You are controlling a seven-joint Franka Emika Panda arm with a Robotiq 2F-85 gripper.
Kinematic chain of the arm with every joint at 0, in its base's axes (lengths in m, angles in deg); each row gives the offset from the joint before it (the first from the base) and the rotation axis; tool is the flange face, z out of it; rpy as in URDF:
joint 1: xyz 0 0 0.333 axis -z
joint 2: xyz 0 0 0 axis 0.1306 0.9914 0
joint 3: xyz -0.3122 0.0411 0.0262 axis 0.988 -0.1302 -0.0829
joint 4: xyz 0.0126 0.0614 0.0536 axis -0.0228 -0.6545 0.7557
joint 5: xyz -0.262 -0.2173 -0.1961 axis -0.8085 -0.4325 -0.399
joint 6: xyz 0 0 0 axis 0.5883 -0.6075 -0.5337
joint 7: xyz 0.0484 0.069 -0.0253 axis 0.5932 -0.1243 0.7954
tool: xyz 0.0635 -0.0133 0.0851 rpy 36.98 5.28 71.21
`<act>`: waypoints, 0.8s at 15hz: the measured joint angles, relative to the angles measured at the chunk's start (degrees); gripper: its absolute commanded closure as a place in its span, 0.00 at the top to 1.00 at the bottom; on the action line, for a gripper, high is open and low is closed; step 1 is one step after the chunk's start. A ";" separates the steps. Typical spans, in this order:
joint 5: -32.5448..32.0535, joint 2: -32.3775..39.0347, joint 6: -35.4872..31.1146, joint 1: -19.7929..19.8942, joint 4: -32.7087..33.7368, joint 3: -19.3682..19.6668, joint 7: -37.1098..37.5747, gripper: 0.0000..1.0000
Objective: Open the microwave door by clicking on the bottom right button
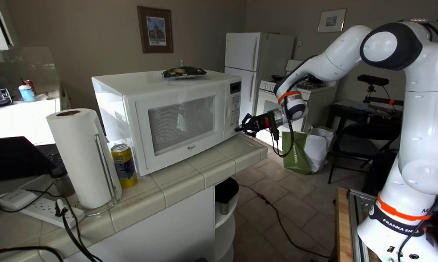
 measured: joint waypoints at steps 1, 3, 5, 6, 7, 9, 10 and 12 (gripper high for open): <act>0.50 -0.01 -0.39 -0.11 0.00 -0.09 0.40 0.00; 2.14 -0.14 -1.85 -0.43 -0.10 -0.45 0.85 0.00; 4.34 -0.46 -3.90 -0.97 -0.52 -0.94 0.87 0.00; 5.31 -0.77 -4.64 -1.19 -0.88 -1.11 0.87 0.00; 6.27 -1.02 -5.25 -1.36 -1.22 -1.24 0.87 0.00; 6.65 -1.24 -5.63 -1.48 -1.46 -1.35 1.74 0.00; 6.18 -1.25 -5.60 -1.50 -1.42 -1.37 2.79 0.00; 2.99 -1.19 -4.57 -1.69 -1.36 -1.71 5.67 0.00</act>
